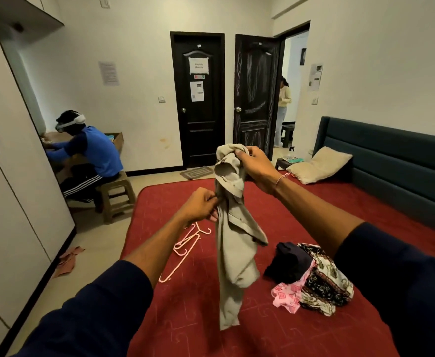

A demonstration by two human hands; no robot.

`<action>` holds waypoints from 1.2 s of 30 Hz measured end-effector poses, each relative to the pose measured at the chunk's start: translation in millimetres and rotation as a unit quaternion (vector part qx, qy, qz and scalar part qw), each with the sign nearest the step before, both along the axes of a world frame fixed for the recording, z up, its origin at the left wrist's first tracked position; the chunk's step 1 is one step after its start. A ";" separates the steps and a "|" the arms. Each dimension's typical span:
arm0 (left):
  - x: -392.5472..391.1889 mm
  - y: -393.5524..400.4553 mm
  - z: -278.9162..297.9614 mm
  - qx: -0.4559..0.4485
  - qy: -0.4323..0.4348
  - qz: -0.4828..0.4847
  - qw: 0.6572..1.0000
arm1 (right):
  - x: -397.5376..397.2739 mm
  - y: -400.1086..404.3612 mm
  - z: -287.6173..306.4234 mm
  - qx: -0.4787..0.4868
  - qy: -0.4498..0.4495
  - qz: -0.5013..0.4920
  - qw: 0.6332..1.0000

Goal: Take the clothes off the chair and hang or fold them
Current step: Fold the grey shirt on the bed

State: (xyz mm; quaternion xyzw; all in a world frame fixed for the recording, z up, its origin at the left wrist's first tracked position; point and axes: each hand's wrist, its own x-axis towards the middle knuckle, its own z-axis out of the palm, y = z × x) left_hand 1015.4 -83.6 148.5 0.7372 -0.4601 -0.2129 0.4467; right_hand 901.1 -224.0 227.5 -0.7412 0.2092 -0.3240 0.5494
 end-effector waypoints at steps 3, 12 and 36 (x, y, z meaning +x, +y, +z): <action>-1.2 6.7 10.4 -0.057 0.065 -0.002 0.996 | -14.4 11.0 3.9 -0.017 0.033 0.085 0.996; -0.3 -0.9 40.3 -0.180 0.150 0.101 0.967 | -39.9 28.5 -3.4 -0.096 0.258 0.128 0.953; 7.0 25.0 63.1 -0.127 -0.108 0.133 0.977 | -19.0 29.8 58.9 0.212 -0.136 0.023 0.968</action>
